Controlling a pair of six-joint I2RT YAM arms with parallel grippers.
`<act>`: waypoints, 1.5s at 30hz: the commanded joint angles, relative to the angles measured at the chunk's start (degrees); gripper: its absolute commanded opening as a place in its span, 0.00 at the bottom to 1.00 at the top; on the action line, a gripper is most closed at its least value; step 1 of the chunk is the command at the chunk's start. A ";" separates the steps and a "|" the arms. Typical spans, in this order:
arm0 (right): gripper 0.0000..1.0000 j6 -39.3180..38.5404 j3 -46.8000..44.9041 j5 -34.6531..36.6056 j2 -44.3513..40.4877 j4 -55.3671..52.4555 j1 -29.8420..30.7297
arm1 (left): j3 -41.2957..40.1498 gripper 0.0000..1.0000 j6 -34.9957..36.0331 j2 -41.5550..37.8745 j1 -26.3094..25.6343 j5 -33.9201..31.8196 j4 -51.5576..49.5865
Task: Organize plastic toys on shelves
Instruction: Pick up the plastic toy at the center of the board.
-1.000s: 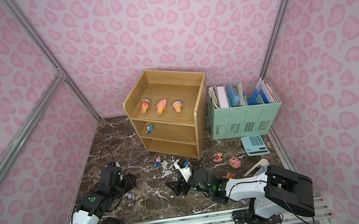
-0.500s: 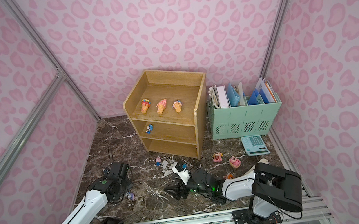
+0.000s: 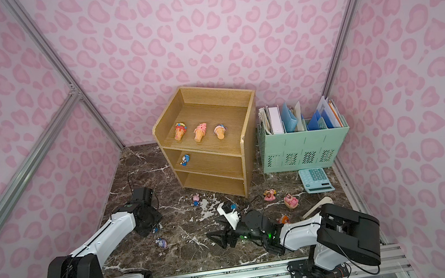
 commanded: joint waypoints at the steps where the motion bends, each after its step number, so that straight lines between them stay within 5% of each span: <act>1: 0.78 -0.39 -0.50 0.20 -0.88 2.32 -0.06 | 0.64 0.52 0.83 1.00 1.01 1.05 0.47; 10: 0.78 -0.30 -0.65 0.11 -1.77 1.94 -0.25 | 0.89 0.46 0.55 5.48 1.84 1.28 1.28; 21: 0.77 -0.30 -0.11 0.29 -2.77 0.16 -0.15 | 0.26 0.25 1.16 5.32 1.89 1.39 1.61; 27: 0.77 -1.79 0.89 0.29 -3.16 0.58 2.01 | 0.92 0.20 -0.12 -0.45 1.96 7.50 -2.97; 31: 0.77 -8.30 1.18 5.20 -3.96 4.11 7.67 | -1.64 0.19 -6.21 -10.99 0.86 16.06 -4.93; 34: 0.79 -18.63 1.29 13.45 -2.79 9.51 14.79 | -3.14 0.19 -13.79 -21.32 -3.38 19.29 -7.16; 37: 0.80 -25.48 2.12 22.87 1.23 14.10 19.85 | -3.96 0.19 -24.10 -31.03 -12.49 15.80 -9.85; 41: 0.79 -22.20 7.56 29.37 4.42 7.29 21.08 | -4.94 0.19 -33.84 -39.12 -24.24 9.32 -12.56; 45: 0.77 -15.29 12.89 34.62 6.81 -0.91 20.86 | -6.41 0.19 -37.39 -41.23 -30.65 7.49 -10.47</act>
